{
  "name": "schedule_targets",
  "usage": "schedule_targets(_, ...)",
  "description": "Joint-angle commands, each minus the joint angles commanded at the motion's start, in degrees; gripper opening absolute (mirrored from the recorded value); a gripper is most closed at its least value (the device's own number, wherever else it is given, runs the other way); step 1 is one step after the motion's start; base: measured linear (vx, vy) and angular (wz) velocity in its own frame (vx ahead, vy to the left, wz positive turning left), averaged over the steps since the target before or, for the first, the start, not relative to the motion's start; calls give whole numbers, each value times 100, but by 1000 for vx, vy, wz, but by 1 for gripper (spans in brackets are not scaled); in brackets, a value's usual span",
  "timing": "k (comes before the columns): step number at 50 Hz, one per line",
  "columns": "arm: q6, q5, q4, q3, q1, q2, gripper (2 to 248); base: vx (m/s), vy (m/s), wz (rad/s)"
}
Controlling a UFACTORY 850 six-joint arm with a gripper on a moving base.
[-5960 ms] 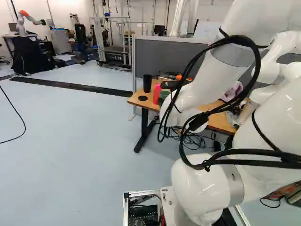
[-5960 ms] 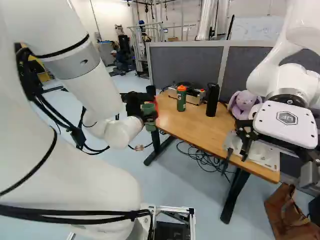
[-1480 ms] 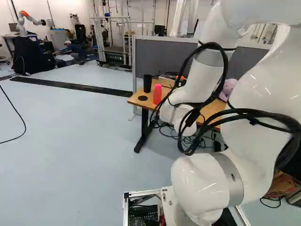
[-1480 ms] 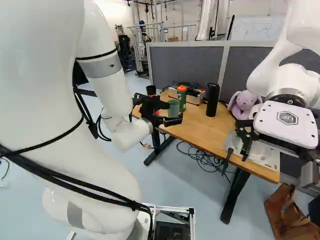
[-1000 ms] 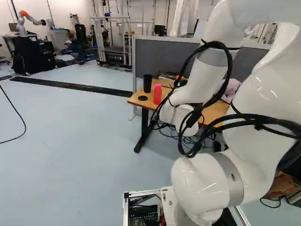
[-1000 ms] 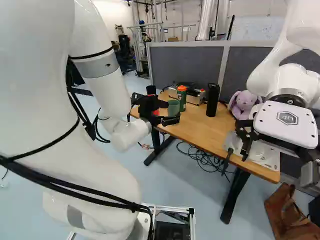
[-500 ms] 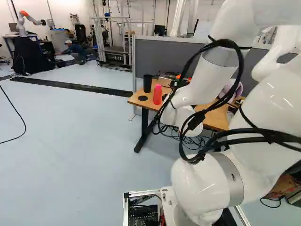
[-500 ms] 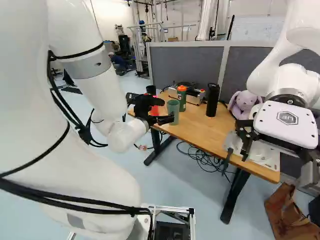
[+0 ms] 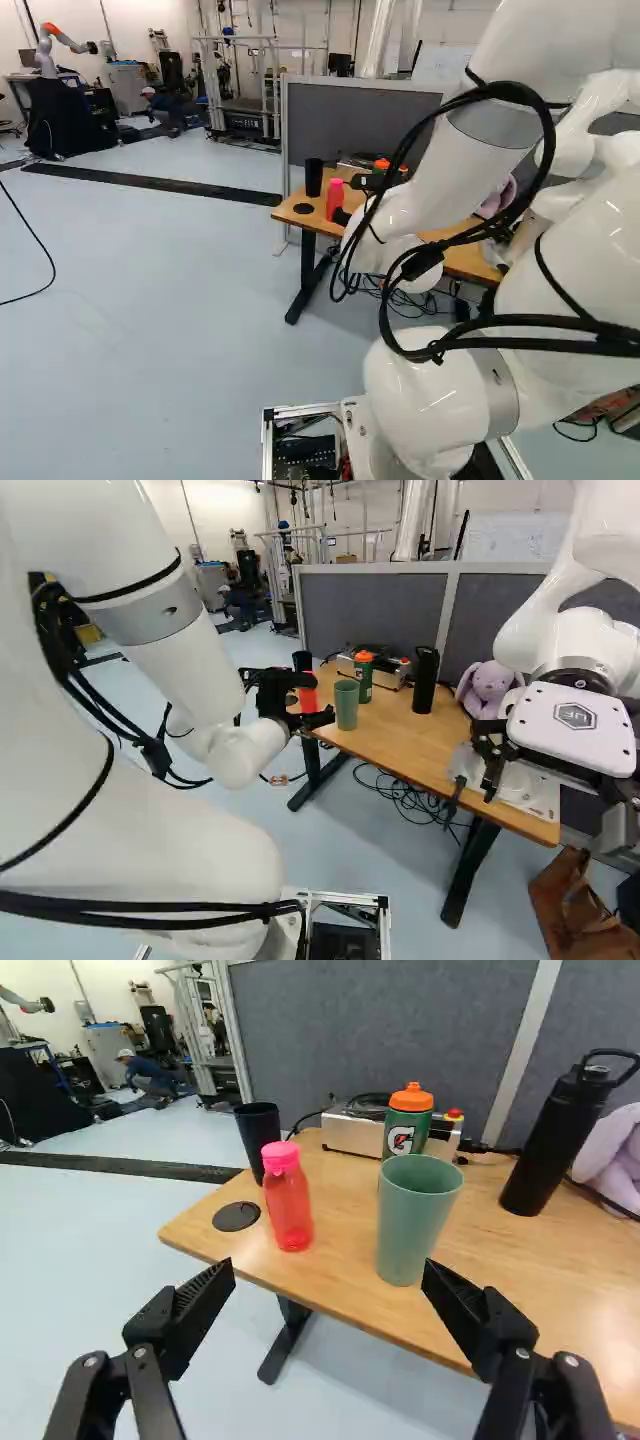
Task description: Place the green cup on the table
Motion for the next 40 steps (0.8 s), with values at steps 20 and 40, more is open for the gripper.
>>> schedule_targets(20, 0, -317, -355, 89, 27, 244, 247, 0, 0, 0)
schedule_targets(40, 0, -407, -457, 114, 35, 313, 247, 0, 0, 0)
